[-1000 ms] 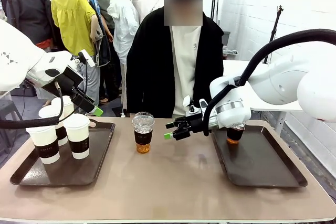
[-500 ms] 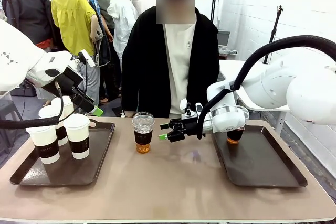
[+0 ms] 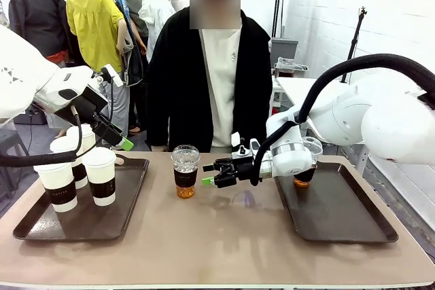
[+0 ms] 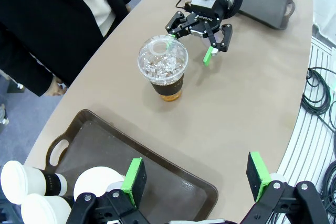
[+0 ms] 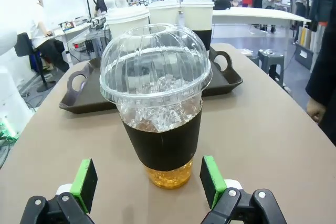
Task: Distribute the coffee onto the tray.
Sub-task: Pick up another iced Americano from the middle of the table and place it on the right Handle tray.
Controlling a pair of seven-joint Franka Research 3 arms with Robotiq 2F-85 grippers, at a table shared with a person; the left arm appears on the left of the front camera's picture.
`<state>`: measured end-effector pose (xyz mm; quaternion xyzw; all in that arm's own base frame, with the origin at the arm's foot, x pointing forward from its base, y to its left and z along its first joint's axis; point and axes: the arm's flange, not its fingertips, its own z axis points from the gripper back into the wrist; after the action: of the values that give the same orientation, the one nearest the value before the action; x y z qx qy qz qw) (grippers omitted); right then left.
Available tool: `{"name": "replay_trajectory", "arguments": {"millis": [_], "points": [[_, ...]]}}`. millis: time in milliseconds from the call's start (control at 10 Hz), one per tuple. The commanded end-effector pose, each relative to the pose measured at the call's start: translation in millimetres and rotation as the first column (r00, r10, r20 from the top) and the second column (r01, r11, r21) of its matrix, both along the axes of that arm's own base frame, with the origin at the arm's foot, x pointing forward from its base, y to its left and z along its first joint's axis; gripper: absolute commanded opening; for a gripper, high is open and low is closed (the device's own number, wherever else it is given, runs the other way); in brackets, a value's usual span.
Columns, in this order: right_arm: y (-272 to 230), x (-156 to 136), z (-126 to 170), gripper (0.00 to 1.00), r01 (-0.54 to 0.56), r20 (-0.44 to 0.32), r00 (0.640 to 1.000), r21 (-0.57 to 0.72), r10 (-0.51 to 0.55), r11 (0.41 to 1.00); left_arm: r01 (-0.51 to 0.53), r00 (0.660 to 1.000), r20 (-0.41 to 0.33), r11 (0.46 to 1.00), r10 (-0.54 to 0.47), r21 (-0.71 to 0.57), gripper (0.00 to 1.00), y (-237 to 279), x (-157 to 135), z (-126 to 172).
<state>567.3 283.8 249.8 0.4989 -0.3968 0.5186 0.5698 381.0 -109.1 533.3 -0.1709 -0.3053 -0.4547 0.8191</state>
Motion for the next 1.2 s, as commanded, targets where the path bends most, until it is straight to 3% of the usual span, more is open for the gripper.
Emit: {"name": "replay_trajectory", "arguments": {"millis": [0, 1100], "points": [[11, 7, -4, 1.00, 0.011, 0.019, 1.000, 0.036, -0.012, 0.999, 0.014, 1.000, -0.003, 1.000, -0.014, -0.018, 1.00, 1, 2, -1], [43, 1, -10, 1.00, 0.056, 0.075, 0.996, 0.028, -0.058, 0.998, 0.014, 1.000, -0.003, 1.000, -0.014, -0.018, 1.00, 1, 2, -1]]}}
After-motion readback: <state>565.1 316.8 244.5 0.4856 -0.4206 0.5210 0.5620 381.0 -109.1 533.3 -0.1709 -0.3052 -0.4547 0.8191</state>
